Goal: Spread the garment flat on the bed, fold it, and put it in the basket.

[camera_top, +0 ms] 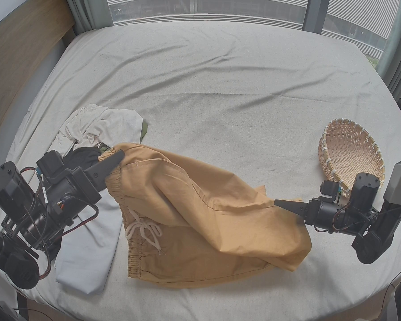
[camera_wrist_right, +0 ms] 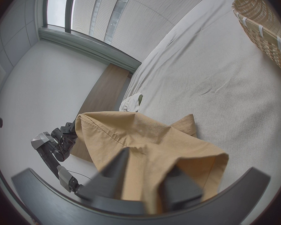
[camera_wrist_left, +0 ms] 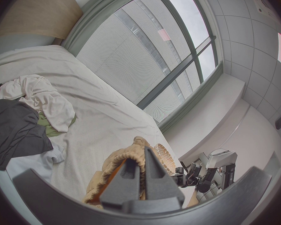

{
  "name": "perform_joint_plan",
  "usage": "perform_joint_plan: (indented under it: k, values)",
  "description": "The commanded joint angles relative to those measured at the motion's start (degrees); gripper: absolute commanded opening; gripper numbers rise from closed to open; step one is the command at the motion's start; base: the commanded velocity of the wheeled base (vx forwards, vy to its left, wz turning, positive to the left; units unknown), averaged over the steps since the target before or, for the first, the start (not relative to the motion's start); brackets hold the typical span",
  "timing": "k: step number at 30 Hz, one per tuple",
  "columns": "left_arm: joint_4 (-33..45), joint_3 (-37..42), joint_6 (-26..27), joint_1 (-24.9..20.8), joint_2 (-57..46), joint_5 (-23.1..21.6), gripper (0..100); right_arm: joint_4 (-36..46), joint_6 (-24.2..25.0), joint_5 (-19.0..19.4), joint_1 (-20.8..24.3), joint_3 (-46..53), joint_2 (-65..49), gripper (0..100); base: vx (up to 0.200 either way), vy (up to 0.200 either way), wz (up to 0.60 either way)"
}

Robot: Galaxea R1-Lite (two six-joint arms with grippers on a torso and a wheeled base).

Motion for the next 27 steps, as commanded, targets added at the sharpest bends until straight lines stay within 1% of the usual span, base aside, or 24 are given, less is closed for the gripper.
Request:
perform_joint_plan:
  k: [1, 3, 8, 12, 17, 24, 27]
  values:
    - [-0.14, 0.00, -0.05, 0.02, 0.13, -0.01, 0, -0.01, 0.10, 0.05, 0.04, -0.04, -0.03, 0, 0.000, 0.000, 0.00]
    - [-0.14, 0.00, -0.05, 0.02, 0.13, -0.01, 0, -0.01, 0.01, 0.05, 0.04, 0.05, -0.47, 0, 0.000, 0.000, 0.00]
    - [-0.14, -0.08, -0.84, -0.16, 0.13, -0.09, 0, -0.01, 0.28, 0.05, 0.13, 1.36, -5.74, 0, 0.000, 0.000, 0.00]
    - [-0.14, -0.44, -0.93, -0.42, 0.22, -0.09, 0, 0.08, 1.59, 0.05, 0.83, 5.06, -14.97, 0, 0.000, 0.000, 0.00]
    - [-0.14, -0.52, -0.84, -0.77, -0.13, -0.36, 0, 0.08, 1.59, 0.05, 2.24, 8.66, -22.62, 0, 0.000, 0.000, 0.00]
    - [-0.14, -0.52, -0.40, -0.86, -0.13, -0.53, 0, 0.08, 1.07, -0.13, 1.98, 9.98, -24.90, 0, 0.000, 0.000, 0.00]
    - [-0.14, -0.79, -0.14, -0.51, -0.13, -2.03, 0, -0.01, 1.07, -0.30, 1.54, 9.54, -25.61, 0, 0.000, 0.000, 0.00]
